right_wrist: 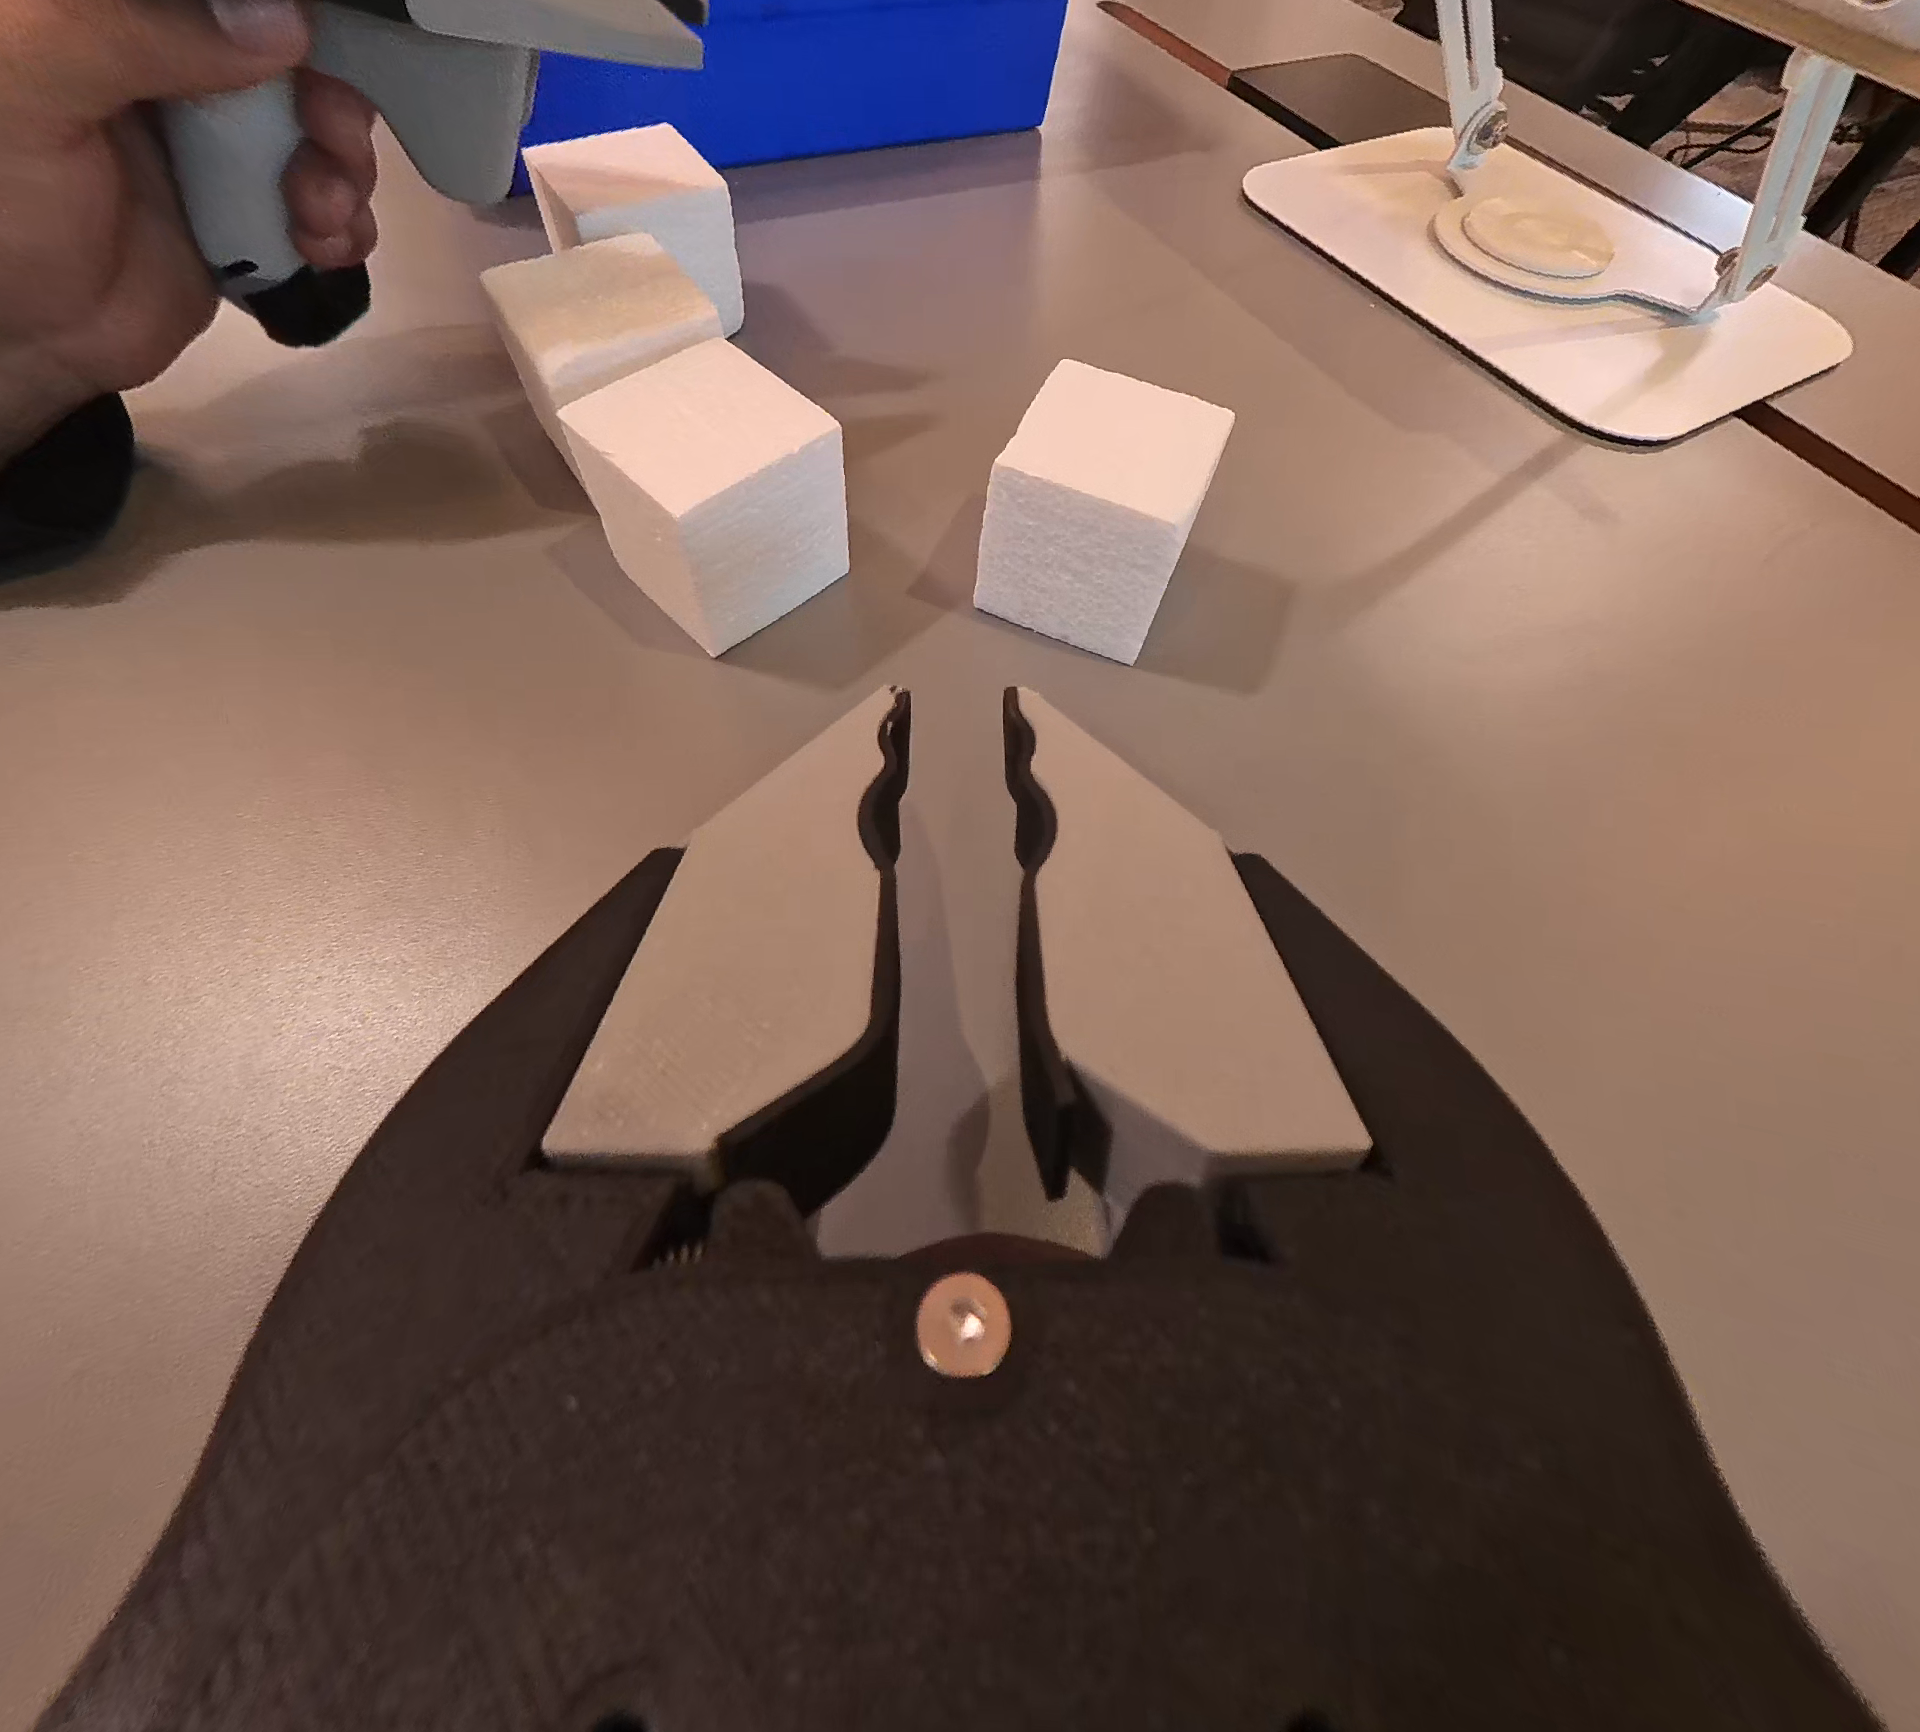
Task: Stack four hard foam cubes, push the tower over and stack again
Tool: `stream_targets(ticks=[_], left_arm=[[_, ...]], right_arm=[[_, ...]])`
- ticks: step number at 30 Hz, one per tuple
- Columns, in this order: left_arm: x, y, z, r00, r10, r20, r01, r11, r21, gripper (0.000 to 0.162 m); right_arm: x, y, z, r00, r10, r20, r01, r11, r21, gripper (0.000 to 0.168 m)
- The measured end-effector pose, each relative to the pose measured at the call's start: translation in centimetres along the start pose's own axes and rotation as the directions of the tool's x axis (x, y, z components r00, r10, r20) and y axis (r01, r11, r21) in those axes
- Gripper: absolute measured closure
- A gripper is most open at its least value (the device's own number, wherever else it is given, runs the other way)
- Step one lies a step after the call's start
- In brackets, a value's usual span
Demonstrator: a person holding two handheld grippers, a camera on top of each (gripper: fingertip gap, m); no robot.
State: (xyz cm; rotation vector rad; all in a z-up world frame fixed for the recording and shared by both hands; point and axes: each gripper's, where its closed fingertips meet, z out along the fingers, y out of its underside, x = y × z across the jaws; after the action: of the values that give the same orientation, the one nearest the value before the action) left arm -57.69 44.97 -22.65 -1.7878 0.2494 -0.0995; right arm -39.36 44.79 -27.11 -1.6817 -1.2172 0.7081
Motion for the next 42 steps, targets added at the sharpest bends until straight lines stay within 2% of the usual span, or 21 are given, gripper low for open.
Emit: stream_targets(ticks=[6,12,16,22,26,29,32,34,37,40,42], left_arm=[[0.1,0.5,0.3,0.999,-0.035,-0.023,0.035,0.999,-0.021,0.142],[0.7,-0.1,0.1,0.999,0.036,-0.017,-0.036,0.999,0.004,0.154],[2.3,-0.3,0.3,0.995,0.020,-0.101,-0.018,1.000,0.017,0.135],[4.4,-2.0,-0.7,0.982,0.052,-0.182,-0.030,0.992,0.120,0.126],[7.9,-2.2,-1.3,0.927,0.073,-0.367,-0.021,0.989,0.143,0.125],[9.9,-1.2,-1.8,0.867,0.052,-0.496,-0.023,0.998,0.066,0.120],[11.5,1.2,-2.2,0.806,0.022,-0.591,-0.098,0.991,-0.097,0.121],[11.5,1.8,-1.9,0.816,0.036,-0.578,-0.151,0.977,-0.152,0.120],[12.0,2.5,-1.9,0.807,0.039,-0.589,-0.227,0.941,-0.249,0.105],[11.2,3.2,-0.9,0.840,0.146,-0.522,-0.345,0.887,-0.307,0.092],[11.0,4.4,-0.4,0.842,0.157,-0.516,-0.385,0.845,-0.370,0.090]], right_arm=[[0.3,0.0,0.0,1.000,0.006,-0.018,-0.006,1.000,0.000,0.147],[0.3,0.0,0.0,1.000,0.000,-0.030,0.000,1.000,-0.001,0.144],[0.3,0.0,0.0,0.999,-0.008,-0.034,0.008,1.000,0.000,0.144],[0.5,-0.3,-0.2,0.998,-0.019,-0.058,0.020,1.000,0.017,0.146],[0.9,-0.4,-0.4,0.996,-0.027,-0.084,0.030,0.999,0.030,0.147],[1.0,-0.5,-0.5,0.997,-0.019,-0.080,0.022,0.999,0.038,0.147],[0.8,-0.9,-0.6,0.997,-0.029,-0.076,0.033,0.998,0.049,0.153],[0.6,-0.9,-0.5,0.996,-0.042,-0.076,0.045,0.998,0.049,0.154],[0.4,-0.9,-0.4,0.995,-0.057,-0.076,0.061,0.997,0.043,0.153],[0.2,-0.9,-0.4,0.996,-0.060,-0.070,0.062,0.997,0.040,0.155],[0.2,-0.9,-0.4,0.996,-0.061,-0.069,0.064,0.997,0.041,0.156]])
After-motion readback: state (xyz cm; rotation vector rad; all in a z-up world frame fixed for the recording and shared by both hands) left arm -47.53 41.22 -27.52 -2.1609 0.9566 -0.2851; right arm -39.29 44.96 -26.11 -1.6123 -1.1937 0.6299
